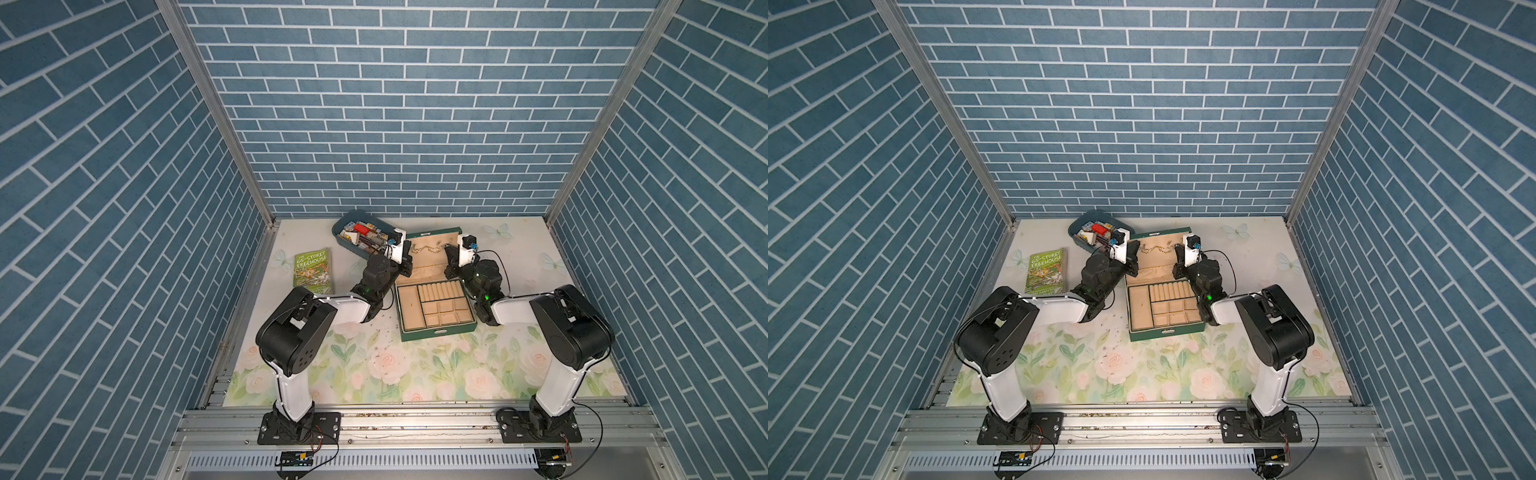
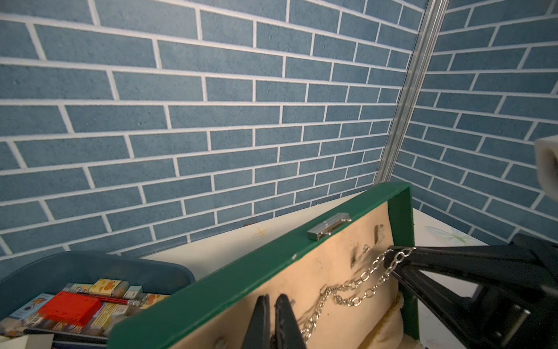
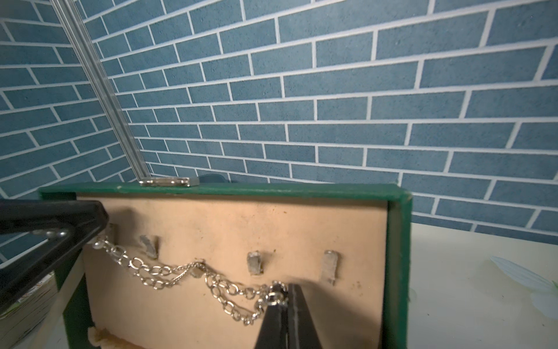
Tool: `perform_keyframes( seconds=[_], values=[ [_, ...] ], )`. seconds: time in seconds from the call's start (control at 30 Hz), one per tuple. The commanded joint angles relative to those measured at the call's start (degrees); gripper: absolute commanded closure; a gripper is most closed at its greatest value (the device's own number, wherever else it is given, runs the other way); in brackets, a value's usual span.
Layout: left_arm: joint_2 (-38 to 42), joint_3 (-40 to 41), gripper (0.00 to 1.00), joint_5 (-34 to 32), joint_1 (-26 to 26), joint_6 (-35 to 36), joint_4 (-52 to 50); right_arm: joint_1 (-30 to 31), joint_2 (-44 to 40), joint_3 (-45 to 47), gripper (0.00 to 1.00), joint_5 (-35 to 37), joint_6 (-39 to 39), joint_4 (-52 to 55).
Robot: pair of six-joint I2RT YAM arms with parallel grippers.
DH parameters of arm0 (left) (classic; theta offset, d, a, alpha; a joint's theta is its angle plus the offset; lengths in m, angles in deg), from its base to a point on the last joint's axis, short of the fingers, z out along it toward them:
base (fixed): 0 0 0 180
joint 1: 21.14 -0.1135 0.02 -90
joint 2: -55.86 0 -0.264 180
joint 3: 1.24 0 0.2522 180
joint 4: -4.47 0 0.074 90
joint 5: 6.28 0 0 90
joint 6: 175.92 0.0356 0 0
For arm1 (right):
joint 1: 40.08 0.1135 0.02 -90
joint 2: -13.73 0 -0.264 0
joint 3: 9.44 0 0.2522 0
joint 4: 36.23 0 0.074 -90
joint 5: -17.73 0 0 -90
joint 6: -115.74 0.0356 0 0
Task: Put jewelry chain into jewelry box
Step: Hang the necklace on the jewelry box clasp.
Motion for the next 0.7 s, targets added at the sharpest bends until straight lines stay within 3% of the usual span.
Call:
perform_keyframes(
  seconds=[0.0, 0.67],
  values=[
    [1.8, 1.2, 1.0, 0.3, 0.2, 0.1, 0.2, 0.6, -0.8, 0.2, 1.0, 0.4, 1.3, -2.0],
    [1.7, 2.3, 1.0, 0.4, 2.1, -0.1, -2.3, 2.3, 0.6, 1.5, 1.0, 1.8, 3.5, 0.3]
  ],
)
